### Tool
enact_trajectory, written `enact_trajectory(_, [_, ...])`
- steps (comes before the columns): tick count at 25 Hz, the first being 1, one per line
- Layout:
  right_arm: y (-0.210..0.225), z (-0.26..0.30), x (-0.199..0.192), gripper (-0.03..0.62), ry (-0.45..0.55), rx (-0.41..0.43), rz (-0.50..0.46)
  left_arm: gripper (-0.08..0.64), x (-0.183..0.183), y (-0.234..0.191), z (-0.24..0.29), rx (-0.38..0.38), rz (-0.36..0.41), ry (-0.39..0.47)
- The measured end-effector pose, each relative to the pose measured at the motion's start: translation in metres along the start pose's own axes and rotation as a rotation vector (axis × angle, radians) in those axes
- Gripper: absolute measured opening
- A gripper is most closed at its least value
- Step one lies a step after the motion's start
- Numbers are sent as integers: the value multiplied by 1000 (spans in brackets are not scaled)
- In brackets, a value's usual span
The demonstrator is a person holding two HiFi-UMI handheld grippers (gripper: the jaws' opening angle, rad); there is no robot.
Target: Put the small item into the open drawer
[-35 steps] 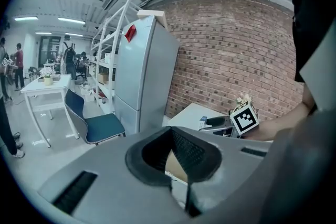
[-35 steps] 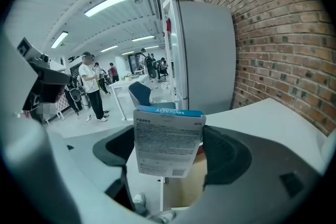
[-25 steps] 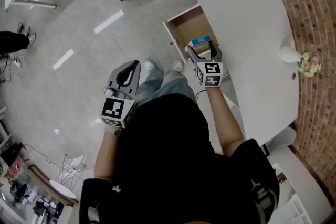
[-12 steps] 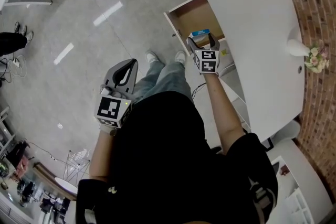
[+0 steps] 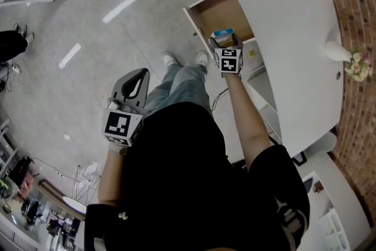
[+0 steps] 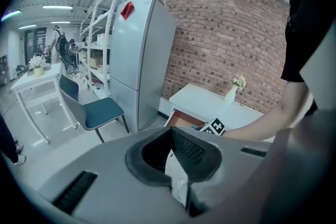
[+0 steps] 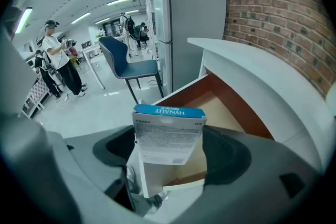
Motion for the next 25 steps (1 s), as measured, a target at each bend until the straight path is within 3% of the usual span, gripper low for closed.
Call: enact_trajectory(25, [3,35,-18,416,-107,-10,19,3,-3,-7,3,19,-15,-19])
Point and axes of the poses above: the fingertips, and each gripper's own axes: z forward along the fingers, y to its right, x out of its top, the point moved 6 cm from there along -z, backward along the fingers, and after that the axes turned 2 degrees about x, right-handed, at the moved point
